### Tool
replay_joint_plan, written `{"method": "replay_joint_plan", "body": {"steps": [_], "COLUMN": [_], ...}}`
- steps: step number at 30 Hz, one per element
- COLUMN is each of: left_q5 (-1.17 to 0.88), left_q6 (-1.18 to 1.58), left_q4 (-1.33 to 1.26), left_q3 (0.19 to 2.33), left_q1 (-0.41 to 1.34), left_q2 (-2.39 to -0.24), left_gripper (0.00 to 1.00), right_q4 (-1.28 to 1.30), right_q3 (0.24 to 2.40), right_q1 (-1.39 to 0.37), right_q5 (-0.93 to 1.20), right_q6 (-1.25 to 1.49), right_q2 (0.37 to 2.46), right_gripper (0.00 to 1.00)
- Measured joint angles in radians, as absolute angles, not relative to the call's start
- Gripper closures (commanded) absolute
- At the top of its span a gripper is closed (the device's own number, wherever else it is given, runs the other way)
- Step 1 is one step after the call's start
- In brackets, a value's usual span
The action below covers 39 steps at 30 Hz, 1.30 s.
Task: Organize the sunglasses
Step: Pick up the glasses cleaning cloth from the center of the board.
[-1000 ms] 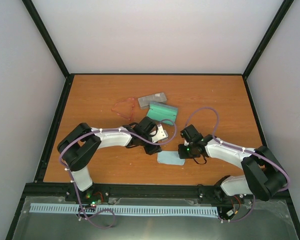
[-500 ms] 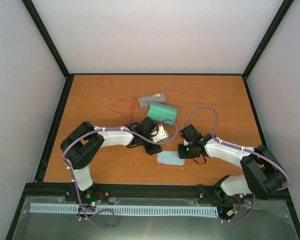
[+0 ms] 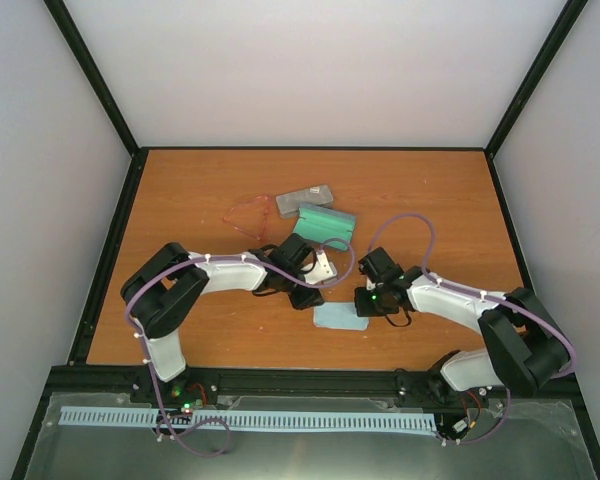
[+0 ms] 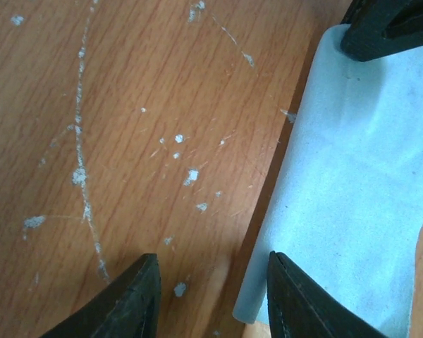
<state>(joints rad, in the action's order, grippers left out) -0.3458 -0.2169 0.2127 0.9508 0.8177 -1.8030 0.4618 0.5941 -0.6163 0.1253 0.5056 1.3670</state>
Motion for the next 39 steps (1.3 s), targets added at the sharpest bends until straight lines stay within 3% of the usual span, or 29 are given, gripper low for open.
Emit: {"method": "replay_joint_plan", "body": {"steps": [10,14,23,39], "left_q5": [-0.349,-0.348,-0.363,-0.303], "left_q6": [-0.254,-0.269,-0.283,-0.289], "left_q4": [0.246,0.262,0.29,0.318], "left_q3": [0.936,0.936,0.936,0.936], "left_q1": [0.818,0.818,0.823,0.797], "left_q2": [-1.782,-1.78,-1.781,-1.76], "left_gripper": [0.58,0.74,0.99,0.99], "right_q4": [0.462,0.461,0.46,0.476], "right_q3": [0.611,0.616,0.621,0.683], "right_q1": [-0.617,-0.617,-0.618,-0.624], "right_q5": [0.131,0.135,0.141,0.132], "right_q6": [0.506,0.506,0.506,0.505], "right_q2": [1.387,1.394,1.4,1.457], "right_gripper": [0.97,0.97,0.97,0.97]}}
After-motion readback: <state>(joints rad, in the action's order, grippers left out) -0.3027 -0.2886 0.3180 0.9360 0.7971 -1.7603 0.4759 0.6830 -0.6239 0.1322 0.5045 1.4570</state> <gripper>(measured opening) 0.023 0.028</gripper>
